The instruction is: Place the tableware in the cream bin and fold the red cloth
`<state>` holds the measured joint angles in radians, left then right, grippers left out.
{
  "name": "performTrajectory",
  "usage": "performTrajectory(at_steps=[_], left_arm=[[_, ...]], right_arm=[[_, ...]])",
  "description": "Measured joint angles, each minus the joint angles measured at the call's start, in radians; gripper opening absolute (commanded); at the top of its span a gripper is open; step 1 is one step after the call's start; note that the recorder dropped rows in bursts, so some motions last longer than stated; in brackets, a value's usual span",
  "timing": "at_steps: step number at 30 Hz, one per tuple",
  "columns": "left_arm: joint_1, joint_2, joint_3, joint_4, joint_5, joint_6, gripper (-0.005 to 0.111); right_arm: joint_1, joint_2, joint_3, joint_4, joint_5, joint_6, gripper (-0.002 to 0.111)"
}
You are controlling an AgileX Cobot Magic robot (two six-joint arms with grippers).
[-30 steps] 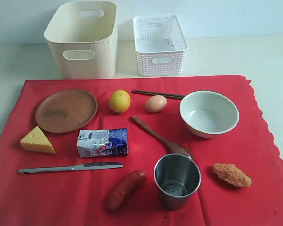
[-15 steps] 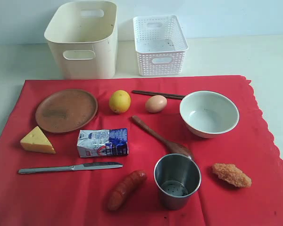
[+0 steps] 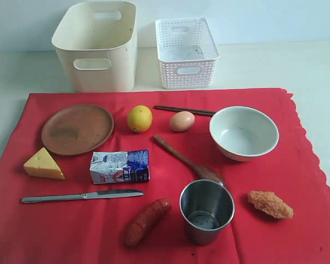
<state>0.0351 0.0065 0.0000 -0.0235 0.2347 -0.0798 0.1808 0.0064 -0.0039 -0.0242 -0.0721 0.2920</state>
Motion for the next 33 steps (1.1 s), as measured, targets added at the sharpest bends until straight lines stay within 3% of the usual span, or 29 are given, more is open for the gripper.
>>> performTrajectory(at_steps=[6,13,25,29,33], left_arm=[[0.000,0.000,0.000,0.000,0.000,0.000,0.001],[0.000,0.000,0.000,0.000,0.000,0.000,0.001],[0.000,0.000,0.000,0.000,0.000,0.000,0.001],[0.000,0.000,0.000,0.000,0.000,0.000,0.001],[0.000,0.000,0.000,0.000,0.000,0.000,0.001]], right_arm=[[0.000,0.000,0.000,0.000,-0.150,0.025,0.000],[0.000,0.029,-0.033,0.000,-0.178,0.027,0.000],[0.000,0.518,-0.206,-0.082,-0.186,0.080,0.000],[0.000,0.858,-0.293,-0.475,-0.185,0.452,0.000],[0.000,1.191,-0.432,-1.156,-0.363,1.043,0.000]])
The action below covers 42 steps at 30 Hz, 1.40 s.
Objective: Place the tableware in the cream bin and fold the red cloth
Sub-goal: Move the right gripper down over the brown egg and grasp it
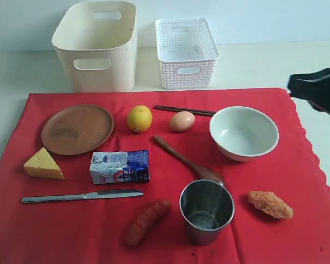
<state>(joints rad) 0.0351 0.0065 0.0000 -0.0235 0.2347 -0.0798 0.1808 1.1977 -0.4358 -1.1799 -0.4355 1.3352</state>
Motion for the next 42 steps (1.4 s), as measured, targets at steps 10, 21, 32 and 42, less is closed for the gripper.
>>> performTrajectory(at_steps=[10,21,32,42], left_arm=[[0.000,0.000,0.000,0.000,0.000,0.000,0.001],[0.000,0.000,0.000,0.000,0.000,0.000,0.001],[0.000,0.000,0.000,0.000,0.000,0.000,0.001],[0.000,0.000,0.000,0.000,0.000,0.000,0.001]], right_arm=[[0.328,0.333,-0.308,-0.551,0.098,0.514,0.000],[0.441,0.503,-0.558,-0.566,0.426,0.396,0.000],[0.441,0.528,-0.696,0.500,0.956,-0.847,0.000],[0.443,0.575,-0.801,1.453,1.101,-1.840,0.007]])
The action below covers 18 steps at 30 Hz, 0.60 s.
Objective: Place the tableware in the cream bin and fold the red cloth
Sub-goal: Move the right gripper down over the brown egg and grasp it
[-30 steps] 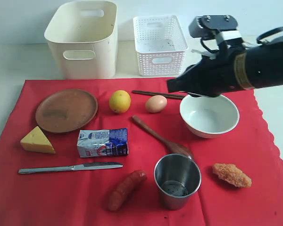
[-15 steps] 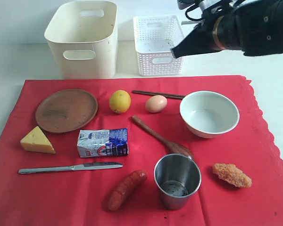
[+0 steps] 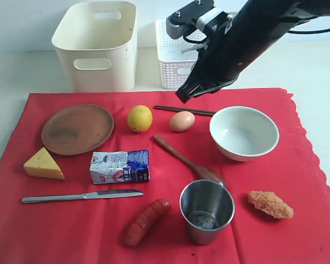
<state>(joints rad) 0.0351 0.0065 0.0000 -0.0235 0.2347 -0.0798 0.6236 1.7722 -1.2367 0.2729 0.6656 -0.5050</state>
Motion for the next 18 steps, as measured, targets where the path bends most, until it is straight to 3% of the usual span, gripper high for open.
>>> performTrajectory(at_steps=[6,11,15,18], left_arm=[[0.000,0.000,0.000,0.000,0.000,0.000,0.001],[0.000,0.000,0.000,0.000,0.000,0.000,0.001],[0.000,0.000,0.000,0.000,0.000,0.000,0.001],[0.000,0.000,0.000,0.000,0.000,0.000,0.001]], right_arm=[[0.000,0.080,0.000,0.017,-0.096,-0.008,0.042],[0.000,0.124,0.000,-0.002,-0.151,-0.010,0.064],[0.000,0.164,0.000,-0.019,-0.163,-0.025,0.073],[0.000,0.185,0.000,-0.017,-0.180,-0.038,0.074]])
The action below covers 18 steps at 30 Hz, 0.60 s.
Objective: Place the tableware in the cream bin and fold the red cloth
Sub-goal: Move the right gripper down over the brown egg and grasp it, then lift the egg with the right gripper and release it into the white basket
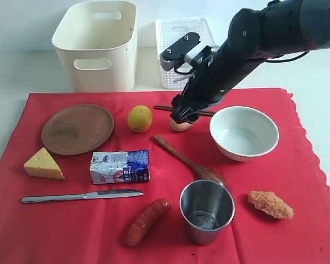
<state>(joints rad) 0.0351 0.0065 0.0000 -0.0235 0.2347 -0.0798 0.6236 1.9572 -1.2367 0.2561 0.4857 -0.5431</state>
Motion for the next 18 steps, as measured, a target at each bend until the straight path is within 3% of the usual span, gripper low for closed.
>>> performTrajectory(at_steps=[11,13,15,18], left_arm=[[0.000,0.000,0.000,0.000,0.000,0.000,0.001],[0.000,0.000,0.000,0.000,0.000,0.000,0.001],[0.000,0.000,0.000,0.000,0.000,0.000,0.001],[0.000,0.000,0.000,0.000,0.000,0.000,0.001]], right_arm=[[0.000,0.116,-0.040,0.052,-0.065,-0.034,0.069],[0.000,0.145,-0.042,0.058,-0.067,-0.094,0.056],[0.000,0.154,-0.044,0.062,-0.071,-0.127,0.032],[0.000,0.154,-0.044,0.063,-0.080,-0.141,0.009]])
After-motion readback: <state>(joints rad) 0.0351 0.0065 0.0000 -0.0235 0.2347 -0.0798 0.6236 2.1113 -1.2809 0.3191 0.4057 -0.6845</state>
